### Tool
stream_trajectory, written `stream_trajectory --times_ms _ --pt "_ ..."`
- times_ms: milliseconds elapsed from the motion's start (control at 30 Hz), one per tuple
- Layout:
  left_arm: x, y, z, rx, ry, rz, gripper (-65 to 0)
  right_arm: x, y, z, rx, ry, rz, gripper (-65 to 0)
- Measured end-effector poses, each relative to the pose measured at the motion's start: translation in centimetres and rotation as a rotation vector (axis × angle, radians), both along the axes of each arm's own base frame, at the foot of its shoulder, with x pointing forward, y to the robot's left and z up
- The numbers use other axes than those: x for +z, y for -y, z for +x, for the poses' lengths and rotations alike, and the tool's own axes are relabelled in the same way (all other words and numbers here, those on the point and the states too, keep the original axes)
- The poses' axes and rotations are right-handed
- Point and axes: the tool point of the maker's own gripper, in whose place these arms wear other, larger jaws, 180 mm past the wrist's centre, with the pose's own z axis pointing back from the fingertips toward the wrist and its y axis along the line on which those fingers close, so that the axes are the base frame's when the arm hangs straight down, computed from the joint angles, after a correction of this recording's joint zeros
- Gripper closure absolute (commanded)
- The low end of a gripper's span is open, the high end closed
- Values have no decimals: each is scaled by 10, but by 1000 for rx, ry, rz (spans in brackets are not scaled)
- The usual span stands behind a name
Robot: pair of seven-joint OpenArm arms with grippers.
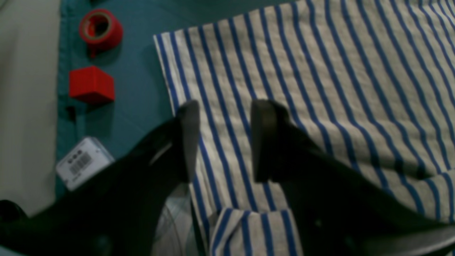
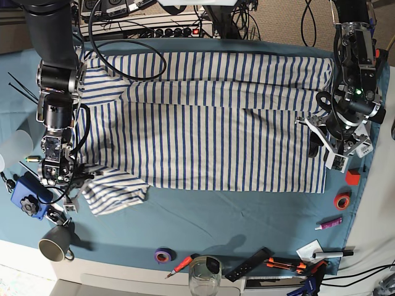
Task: Fold the T-shirt properly
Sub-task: 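Move both grippers to the hem corners of the shirt, then grasp the hem corners with both grippers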
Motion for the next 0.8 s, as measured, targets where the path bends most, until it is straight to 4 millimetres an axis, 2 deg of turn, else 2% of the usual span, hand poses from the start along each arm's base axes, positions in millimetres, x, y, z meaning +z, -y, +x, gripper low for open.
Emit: stream_trajectory --times_ms 133,333,500,600,800 --pt "0 0 0 0 0 0 -252 11 11 -14 -72 -64 -44 0" --pt "0 0 0 0 0 0 -252 62 6 -6 -84 -31 -54 0" --pt "0 0 0 0 0 0 -252 82 2 -17 -104 -72 -66 0" --pt "0 0 0 0 0 0 -252 83 -7 -15 -89 -68 -9 0" --pt "0 0 0 0 0 0 -252 66 -29 -25 -15 -124 93 0"
